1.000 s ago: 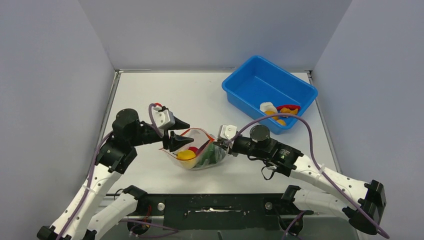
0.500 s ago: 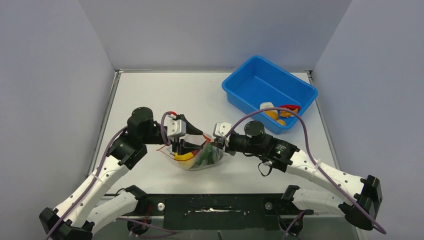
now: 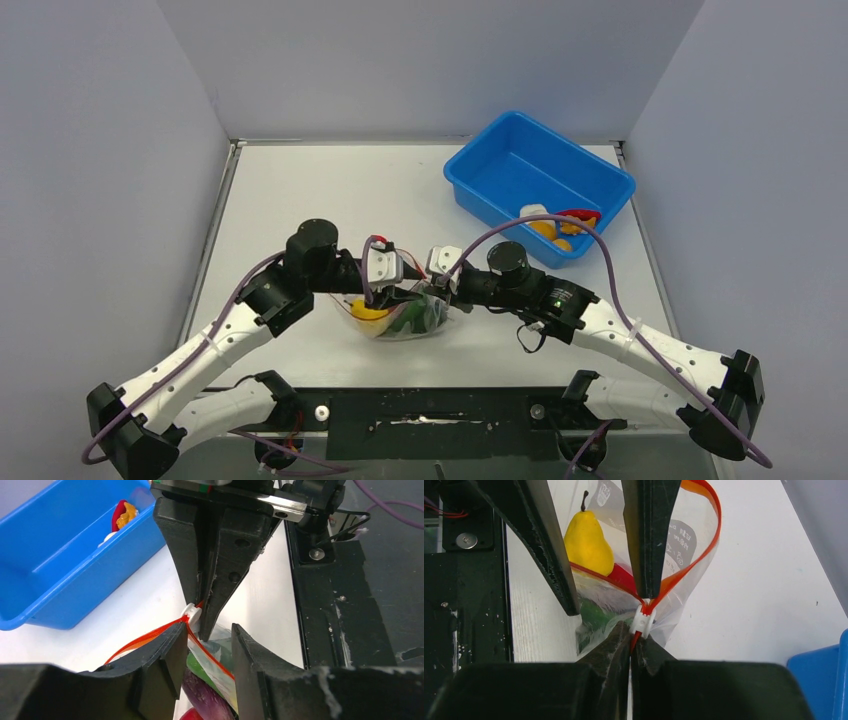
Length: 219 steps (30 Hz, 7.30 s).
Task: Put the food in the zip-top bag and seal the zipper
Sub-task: Zip the zipper food storage bag at the center of the board.
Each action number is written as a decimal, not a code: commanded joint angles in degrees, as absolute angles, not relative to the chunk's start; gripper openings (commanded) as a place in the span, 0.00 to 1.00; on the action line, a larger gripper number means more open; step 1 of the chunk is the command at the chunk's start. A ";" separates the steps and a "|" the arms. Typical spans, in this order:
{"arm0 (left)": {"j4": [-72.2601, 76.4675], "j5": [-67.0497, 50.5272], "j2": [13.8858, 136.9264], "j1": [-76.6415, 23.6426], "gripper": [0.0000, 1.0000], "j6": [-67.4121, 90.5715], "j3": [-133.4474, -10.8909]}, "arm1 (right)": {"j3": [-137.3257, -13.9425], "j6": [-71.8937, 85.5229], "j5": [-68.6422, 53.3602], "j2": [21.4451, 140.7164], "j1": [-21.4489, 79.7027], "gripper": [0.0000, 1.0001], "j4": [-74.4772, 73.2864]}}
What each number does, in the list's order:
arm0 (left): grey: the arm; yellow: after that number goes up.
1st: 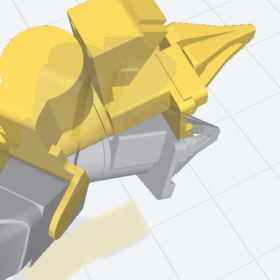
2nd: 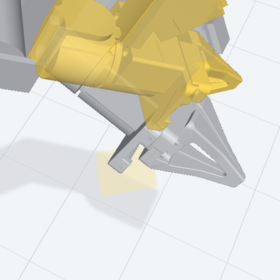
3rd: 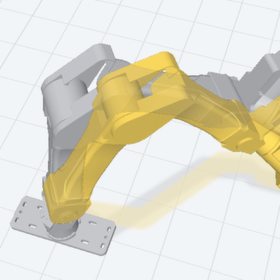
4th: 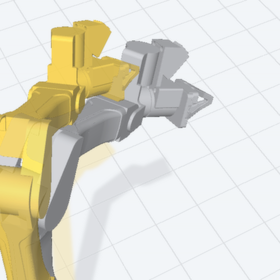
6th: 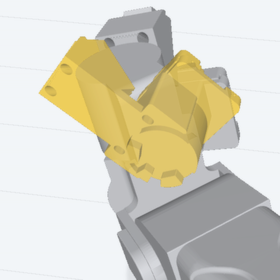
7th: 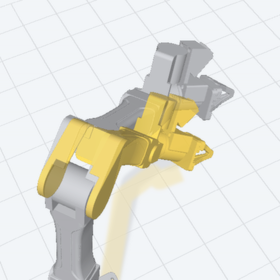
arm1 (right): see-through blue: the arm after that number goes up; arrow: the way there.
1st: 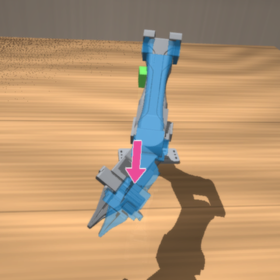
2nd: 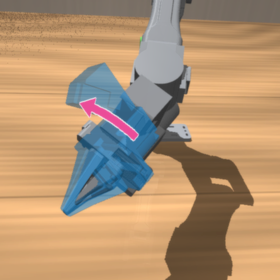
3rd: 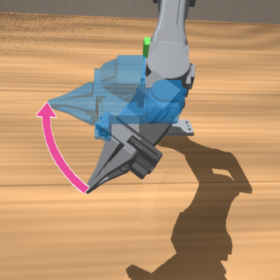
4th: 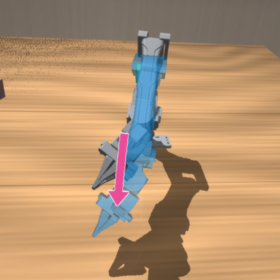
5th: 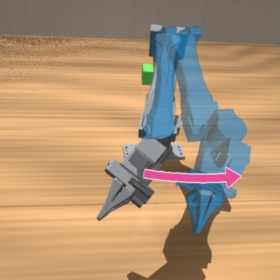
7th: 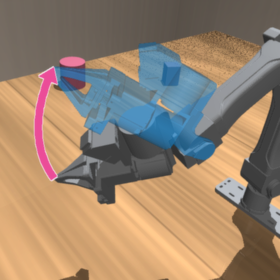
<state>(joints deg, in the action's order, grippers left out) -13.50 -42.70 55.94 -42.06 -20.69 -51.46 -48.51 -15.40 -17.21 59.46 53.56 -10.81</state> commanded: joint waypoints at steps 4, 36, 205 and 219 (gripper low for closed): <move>-7.27 -38.91 53.23 -43.58 0.38 -23.22 -50.80 | -50.21 -14.85 -19.34 58.12 53.67 0.00 -4.54; -9.47 -38.67 56.47 -44.07 0.43 -29.38 -51.71 | -50.79 -18.64 -21.20 58.40 54.45 0.00 -6.65; -27.00 -23.54 44.39 -43.95 0.00 -29.50 -50.27 | -32.85 2.06 -2.50 41.30 36.49 0.00 13.17; -31.08 -21.14 42.03 -43.95 0.00 -29.77 -50.77 | -32.55 2.97 -0.82 40.09 30.71 0.00 10.99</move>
<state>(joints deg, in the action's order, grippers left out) -28.25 -22.04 44.31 -44.42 -29.67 -49.74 -32.42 2.74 -6.17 41.93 33.50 7.84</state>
